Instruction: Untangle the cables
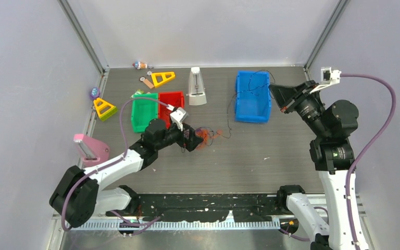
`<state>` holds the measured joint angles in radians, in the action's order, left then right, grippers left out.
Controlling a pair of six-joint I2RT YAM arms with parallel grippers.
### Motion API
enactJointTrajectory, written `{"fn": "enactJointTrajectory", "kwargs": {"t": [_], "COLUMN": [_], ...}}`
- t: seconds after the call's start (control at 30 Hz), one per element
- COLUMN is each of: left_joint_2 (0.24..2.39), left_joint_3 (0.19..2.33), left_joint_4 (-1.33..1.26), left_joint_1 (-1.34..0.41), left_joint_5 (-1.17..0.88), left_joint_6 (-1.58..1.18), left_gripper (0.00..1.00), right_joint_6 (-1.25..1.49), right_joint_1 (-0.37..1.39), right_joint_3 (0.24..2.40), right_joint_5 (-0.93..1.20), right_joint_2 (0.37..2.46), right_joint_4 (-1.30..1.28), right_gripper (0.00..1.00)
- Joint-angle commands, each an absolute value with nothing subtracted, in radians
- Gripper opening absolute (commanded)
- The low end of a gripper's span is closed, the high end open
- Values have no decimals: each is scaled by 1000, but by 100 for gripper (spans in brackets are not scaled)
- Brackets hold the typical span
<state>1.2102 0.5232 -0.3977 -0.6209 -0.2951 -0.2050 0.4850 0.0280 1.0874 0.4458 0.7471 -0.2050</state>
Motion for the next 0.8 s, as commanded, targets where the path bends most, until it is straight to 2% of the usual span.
{"fn": "enactJointTrajectory", "kwargs": {"t": [0.0,0.13,0.27,0.57,0.67,0.7,0.73,0.77], "left_joint_2": [1134,1158,1270,1466,1510,1544,1556,1567], "left_joint_3": [619,737,842,904,933,963,977,990], "left_joint_4": [-400,-356,-347,-427,-428,-422,-418,-414], "left_joint_1": [-625,-679,-740,-790,-791,-790,-791,-790], "left_joint_5": [-417,-480,-519,-462,-443,-446,-450,-456], "left_joint_6": [-209,-178,-154,-181,-190,-206,-213,-219], "left_gripper": [93,93,89,78,66,48,38,21], "right_joint_6": [529,560,586,608,608,610,612,612], "right_joint_1": [50,58,63,66,65,66,66,65], "right_joint_3": [1190,1213,1223,1263,1268,1266,1262,1260], "right_joint_5": [517,526,529,534,534,532,531,529], "right_joint_2": [772,785,798,816,816,815,815,815], "right_joint_4": [-149,-131,-120,-115,-117,-117,-116,-115], "right_gripper": [5,5,5,5,5,5,5,5]}}
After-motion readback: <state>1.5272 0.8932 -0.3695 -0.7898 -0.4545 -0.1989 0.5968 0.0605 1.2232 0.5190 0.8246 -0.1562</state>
